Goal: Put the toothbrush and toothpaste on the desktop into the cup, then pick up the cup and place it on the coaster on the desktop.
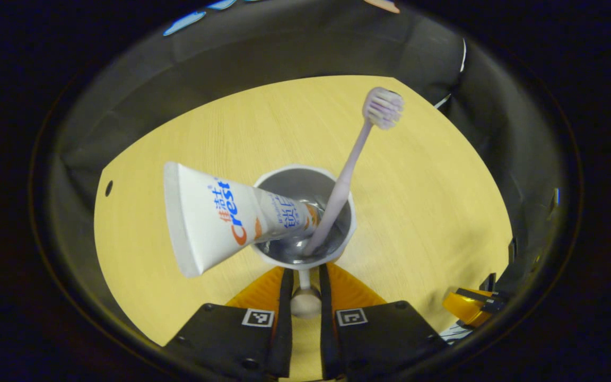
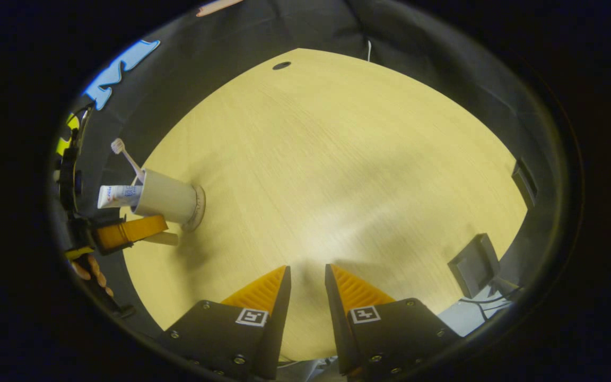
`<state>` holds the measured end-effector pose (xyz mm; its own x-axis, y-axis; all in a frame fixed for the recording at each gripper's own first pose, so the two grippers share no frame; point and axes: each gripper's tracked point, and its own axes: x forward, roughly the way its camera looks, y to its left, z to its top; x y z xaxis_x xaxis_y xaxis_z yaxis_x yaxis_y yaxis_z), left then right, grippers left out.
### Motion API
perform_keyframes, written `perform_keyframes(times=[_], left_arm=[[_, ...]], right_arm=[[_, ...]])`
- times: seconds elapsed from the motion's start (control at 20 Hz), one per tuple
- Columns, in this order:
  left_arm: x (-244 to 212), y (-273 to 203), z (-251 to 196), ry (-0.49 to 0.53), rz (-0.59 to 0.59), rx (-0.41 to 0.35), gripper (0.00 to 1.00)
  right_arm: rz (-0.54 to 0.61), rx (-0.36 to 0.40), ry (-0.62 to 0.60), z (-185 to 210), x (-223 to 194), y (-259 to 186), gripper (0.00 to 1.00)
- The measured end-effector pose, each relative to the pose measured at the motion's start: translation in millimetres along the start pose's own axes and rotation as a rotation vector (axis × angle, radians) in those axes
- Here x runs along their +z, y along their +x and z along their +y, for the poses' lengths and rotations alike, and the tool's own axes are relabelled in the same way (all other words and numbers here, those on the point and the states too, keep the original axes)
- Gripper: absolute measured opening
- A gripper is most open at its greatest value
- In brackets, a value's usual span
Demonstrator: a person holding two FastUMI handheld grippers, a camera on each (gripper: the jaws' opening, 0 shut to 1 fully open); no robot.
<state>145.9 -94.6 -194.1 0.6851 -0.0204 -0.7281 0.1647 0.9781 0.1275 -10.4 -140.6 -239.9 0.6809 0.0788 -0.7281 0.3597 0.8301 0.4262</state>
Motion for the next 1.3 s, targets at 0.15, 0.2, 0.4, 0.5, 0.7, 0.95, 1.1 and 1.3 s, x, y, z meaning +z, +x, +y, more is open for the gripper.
perform_keyframes(times=[0.15, 0.2, 0.4, 0.5, 0.7, 0.95, 1.1, 1.3], left_arm=[[-6.4, -5.4, -1.1, -0.032, -0.009, -0.013, 0.34], [-8.2, -8.2, -0.8, -0.045, -0.014, -0.016, 0.33], [-20.4, -24.4, -0.2, -0.1, -0.053, -0.033, 0.34], [-27.3, -40.2, -1.1, -0.145, -0.097, -0.055, 0.34], [-35.8, -79.9, 9.0, -0.297, -0.204, -0.026, 0.3], [-14.9, -147.1, 31.0, -0.408, -0.428, 0.073, 0.33], [10.3, -197.8, 32.9, -0.4, -0.573, 0.12, 0.33], [45.6, -261.2, 24.9, -0.376, -0.75, 0.159, 0.3]], right_arm=[[-0.005, 0.008, -0.015, 3.1, 2.4, -1.5, 0.42], [-0.006, 0.011, -0.024, 5.3, 3.1, -1.9, 0.42], [-0.045, 0.043, -0.096, 21.1, 16.2, -8.1, 0.42], [-0.088, 0.061, -0.168, 33.6, 30.8, -13.9, 0.41], [-0.208, 0.134, -0.299, 66.6, 72.2, -38.4, 0.42], [-0.419, 0.196, -0.457, 97.7, 128.1, -98.1, 0.42], [-0.547, 0.246, -0.532, 122.9, 152.4, -138.7, 0.41], [-0.669, 0.319, -0.599, 152.6, 167.6, -187.7, 0.37]])
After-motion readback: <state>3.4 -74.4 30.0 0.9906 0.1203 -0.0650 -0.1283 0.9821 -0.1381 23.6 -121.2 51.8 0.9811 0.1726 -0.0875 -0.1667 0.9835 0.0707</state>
